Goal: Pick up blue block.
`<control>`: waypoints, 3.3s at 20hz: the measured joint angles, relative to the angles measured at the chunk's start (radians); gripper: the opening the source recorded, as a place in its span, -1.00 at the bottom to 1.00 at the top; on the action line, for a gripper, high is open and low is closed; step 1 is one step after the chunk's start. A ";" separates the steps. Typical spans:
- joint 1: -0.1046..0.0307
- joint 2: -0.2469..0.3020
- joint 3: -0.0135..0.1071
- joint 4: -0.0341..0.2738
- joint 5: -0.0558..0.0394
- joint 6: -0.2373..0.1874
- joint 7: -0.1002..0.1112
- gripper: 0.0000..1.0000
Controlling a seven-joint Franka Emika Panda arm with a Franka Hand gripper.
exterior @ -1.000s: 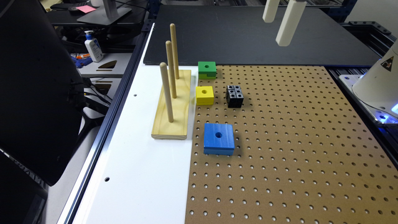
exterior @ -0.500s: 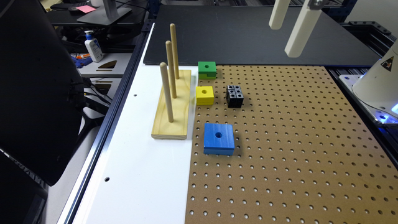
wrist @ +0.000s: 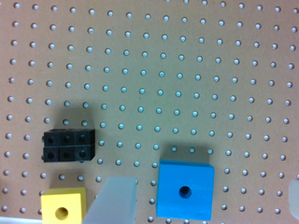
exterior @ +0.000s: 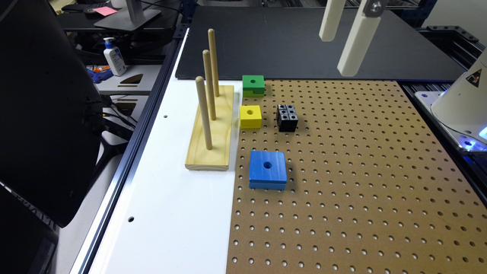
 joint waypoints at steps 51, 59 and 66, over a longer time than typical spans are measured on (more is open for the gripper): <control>-0.024 0.486 -0.006 0.023 -0.0949 0.457 0.019 1.00; -0.024 0.532 -0.008 0.038 -0.0992 0.468 0.019 1.00; -0.020 0.615 -0.014 0.064 -0.1341 0.530 0.037 1.00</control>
